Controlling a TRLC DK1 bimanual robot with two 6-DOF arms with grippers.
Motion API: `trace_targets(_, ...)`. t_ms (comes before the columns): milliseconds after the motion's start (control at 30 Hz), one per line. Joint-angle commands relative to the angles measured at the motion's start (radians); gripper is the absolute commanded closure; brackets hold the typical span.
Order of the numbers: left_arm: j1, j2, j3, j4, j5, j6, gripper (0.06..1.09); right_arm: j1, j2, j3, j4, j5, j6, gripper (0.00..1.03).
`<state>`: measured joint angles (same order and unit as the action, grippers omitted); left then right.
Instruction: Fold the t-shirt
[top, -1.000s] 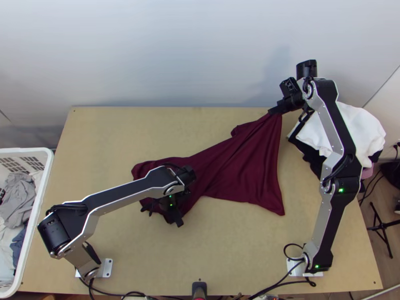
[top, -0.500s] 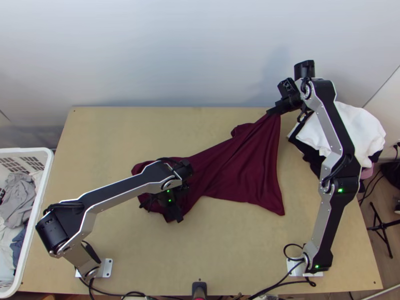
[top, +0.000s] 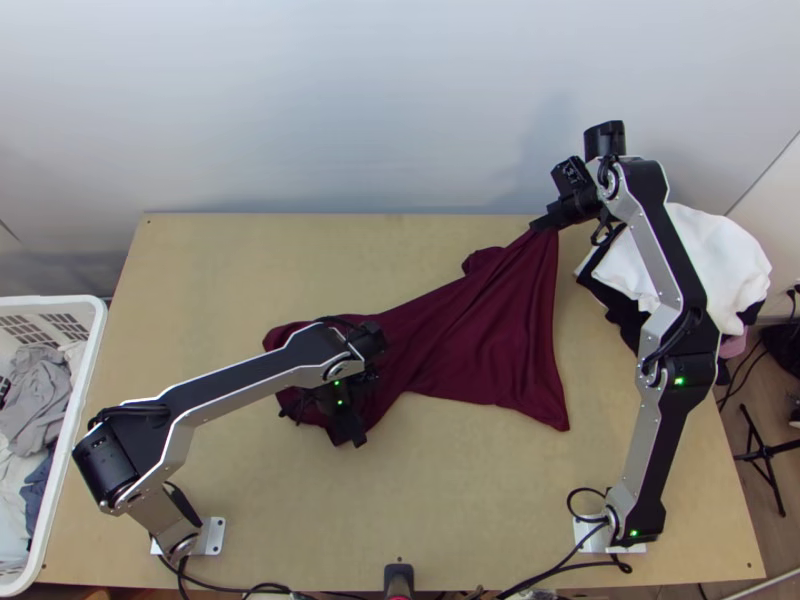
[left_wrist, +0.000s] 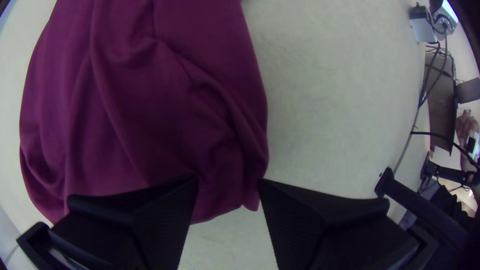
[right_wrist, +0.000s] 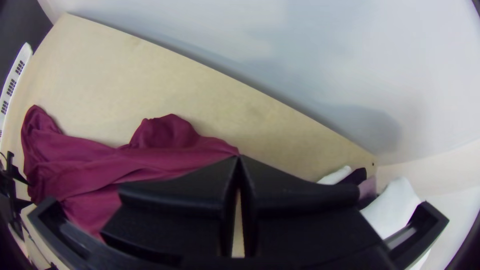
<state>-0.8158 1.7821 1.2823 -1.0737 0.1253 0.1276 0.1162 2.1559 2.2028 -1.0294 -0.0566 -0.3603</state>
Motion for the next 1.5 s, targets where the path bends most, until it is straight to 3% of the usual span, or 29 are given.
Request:
trace_targets(0, 0.000, 0.000, -0.017, 0.024, -0.010, 0.007, 0.49, 0.003, -0.002, 0.003, 0.000, 0.001, -0.002, 1.00)
trace_targets(33, 0.000, 0.000, -0.020, 0.031, -0.010, 0.010, 0.52, 0.002, -0.002, 0.001, 0.000, 0.000, -0.003, 1.00)
trace_targets(133, 0.017, -0.001, -0.021, 0.052, -0.009, 0.012, 0.81, 0.000, -0.002, -0.002, 0.000, 0.000, -0.005, 1.00)
trace_targets(300, 0.030, -0.006, -0.020, 0.052, -0.009, 0.010, 1.00, 0.000, -0.008, -0.014, 0.000, 0.000, -0.005, 1.00)
trace_targets(600, 0.078, -0.087, -0.008, 0.026, 0.007, 0.015, 1.04, 0.005, -0.047, -0.048, -0.008, 0.000, 0.001, 1.00)
trace_targets(800, 0.239, -0.224, 0.077, -0.086, 0.099, 0.047, 1.04, 0.034, -0.143, -0.026, -0.063, -0.002, 0.024, 1.00)
trace_targets(1067, 0.609, -0.435, 0.169, -0.180, 0.152, 0.147, 1.04, -0.016, -0.245, 0.008, -0.202, -0.003, 0.132, 1.00)
trace_targets(1333, 1.058, -0.477, 0.377, -0.192, 0.321, 0.175, 1.04, -0.038, -0.344, 0.106, -0.227, -0.003, 0.241, 1.00)
trace_targets(1467, 1.225, -0.431, 0.499, -0.190, 0.439, 0.150, 1.04, 0.074, -0.407, 0.048, -0.248, -0.020, 0.207, 1.00)
